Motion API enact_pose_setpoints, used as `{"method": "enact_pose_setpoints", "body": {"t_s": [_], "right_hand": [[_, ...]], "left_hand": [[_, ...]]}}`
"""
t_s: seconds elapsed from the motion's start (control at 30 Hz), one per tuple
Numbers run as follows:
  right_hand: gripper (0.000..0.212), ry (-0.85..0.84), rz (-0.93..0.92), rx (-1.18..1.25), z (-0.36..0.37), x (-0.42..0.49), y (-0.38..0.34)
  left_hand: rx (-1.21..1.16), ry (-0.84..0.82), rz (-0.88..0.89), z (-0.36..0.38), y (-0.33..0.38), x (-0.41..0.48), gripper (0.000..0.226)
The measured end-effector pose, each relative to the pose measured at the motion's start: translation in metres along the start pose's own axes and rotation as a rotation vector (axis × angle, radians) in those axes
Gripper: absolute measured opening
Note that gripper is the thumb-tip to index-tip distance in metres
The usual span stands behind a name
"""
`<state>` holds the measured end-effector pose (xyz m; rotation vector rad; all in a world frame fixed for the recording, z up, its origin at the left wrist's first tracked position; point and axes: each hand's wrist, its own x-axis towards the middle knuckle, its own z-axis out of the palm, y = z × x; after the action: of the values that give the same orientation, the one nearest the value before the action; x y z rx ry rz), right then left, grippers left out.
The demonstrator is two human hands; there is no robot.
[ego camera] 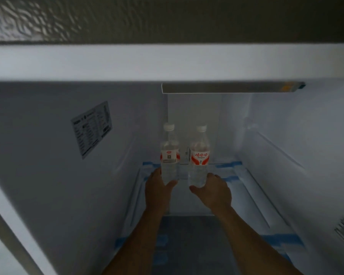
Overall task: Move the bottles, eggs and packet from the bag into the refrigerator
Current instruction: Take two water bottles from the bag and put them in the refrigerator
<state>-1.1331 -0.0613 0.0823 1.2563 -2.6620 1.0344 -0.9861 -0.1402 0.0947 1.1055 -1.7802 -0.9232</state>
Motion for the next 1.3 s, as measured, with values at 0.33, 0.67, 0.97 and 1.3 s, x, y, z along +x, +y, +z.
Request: {"method": "enact_pose_setpoints", "body": {"t_s": [0.33,0.67,0.97,1.3], "right_hand": [[0.06,0.028,-0.069,-0.178,-0.016,-0.018,0.007],[0.052,0.144,-0.286,-0.371,-0.053,-0.101,0.019],[0.054,0.18,-0.38,-0.317,-0.081,-0.199,0.039],[0.057,0.084,-0.25,-0.339,-0.072,-0.307,0.059]], "left_hand": [[0.152,-0.039,0.054,-0.008,0.0,-0.013,0.056],[0.564,-0.113,0.487,-0.038,-0.002,-0.093,0.062],[0.721,-0.161,0.538,-0.067,-0.005,-0.176,0.063],[0.71,-0.282,0.652,-0.077,-0.022,-0.253,0.067]]}}
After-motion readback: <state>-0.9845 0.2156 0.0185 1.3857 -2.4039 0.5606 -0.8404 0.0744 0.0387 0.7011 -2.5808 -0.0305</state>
